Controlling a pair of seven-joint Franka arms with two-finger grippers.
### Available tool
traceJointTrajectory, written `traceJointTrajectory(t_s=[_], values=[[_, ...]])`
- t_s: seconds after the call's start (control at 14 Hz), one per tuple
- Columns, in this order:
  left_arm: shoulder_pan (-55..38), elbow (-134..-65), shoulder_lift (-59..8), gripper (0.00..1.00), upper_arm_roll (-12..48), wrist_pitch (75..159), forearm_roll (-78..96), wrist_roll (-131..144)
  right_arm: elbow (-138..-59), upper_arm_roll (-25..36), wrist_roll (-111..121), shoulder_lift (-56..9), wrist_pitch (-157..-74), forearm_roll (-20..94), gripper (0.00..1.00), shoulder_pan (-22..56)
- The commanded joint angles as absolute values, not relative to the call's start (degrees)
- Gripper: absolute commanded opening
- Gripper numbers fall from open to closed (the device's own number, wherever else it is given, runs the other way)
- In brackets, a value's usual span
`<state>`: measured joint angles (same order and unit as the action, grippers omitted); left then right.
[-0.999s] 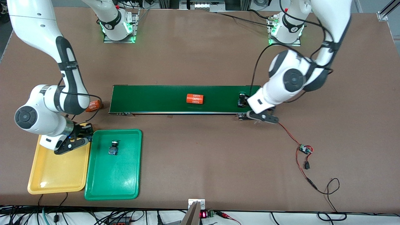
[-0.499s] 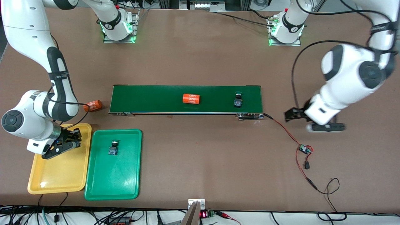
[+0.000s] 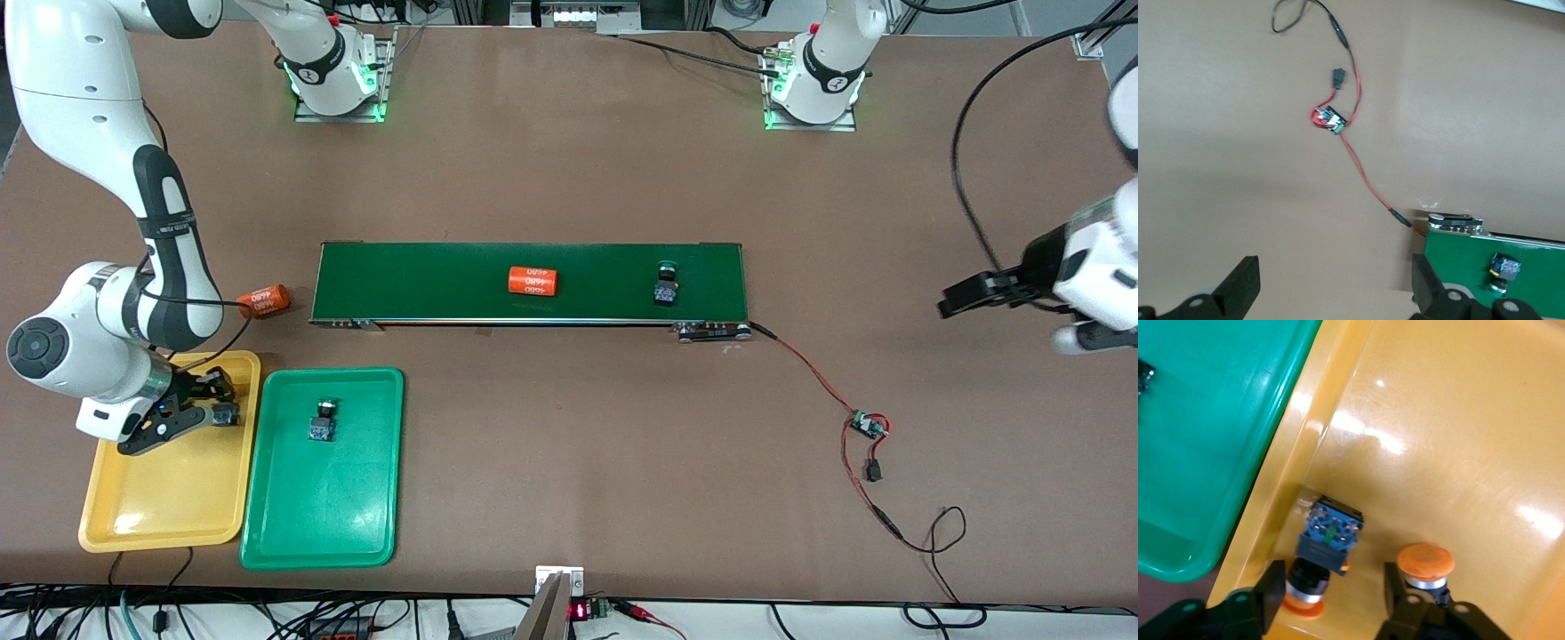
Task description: Sort buttons by color to trays
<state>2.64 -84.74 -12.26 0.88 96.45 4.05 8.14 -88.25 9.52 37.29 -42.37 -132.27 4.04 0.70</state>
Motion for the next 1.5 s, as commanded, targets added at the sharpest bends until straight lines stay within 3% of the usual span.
traceJointTrajectory(t_s=[0.0, 0.29, 0.5, 0.57, 0.71, 1.07, 1.43], values=[[3.1, -83.4, -10.8, 1.0, 0.8, 94.9, 3.9, 5.3, -87.0, 8.6, 37.5, -42.7, -132.0, 4.5, 0.73, -0.1], [3.6, -83.2, -9.3, 1.0, 0.7, 92.3, 2.4, 1.4, -87.3, 8.3, 35.8, -41.9, -130.4, 6.5, 0.73, 1.5], [4.0, -83.2, -7.7, 1.0, 1.2, 90.6, 2.8, 2.2, -87.5, 8.3, 26.9, -39.7, -122.6, 6.5, 0.77, 4.9], [3.7, -83.2, -7.1, 1.0, 1.5, 90.2, 2.3, 2.6, -87.5, 8.3, 23.4, -38.7, -120.4, 6.5, 0.81, 6.3], [3.9, -83.1, -6.9, 1.0, 0.7, 90.3, 2.4, 1.9, -88.9, 8.3, 16.6, -35.7, -115.8, 6.4, 1.0, 9.4], [6.6, -79.9, -7.5, 1.0, 0.9, 90.2, 2.1, 1.3, -101.7, 8.3, 1.3, -23.1, -112.9, 6.4, 1.0, 18.4], [6.0, -79.7, -8.1, 1.0, 1.4, 89.7, 1.8, 1.6, -112.8, 8.2, -12.9, -14.4, -118.7, 6.6, 1.0, 28.8]])
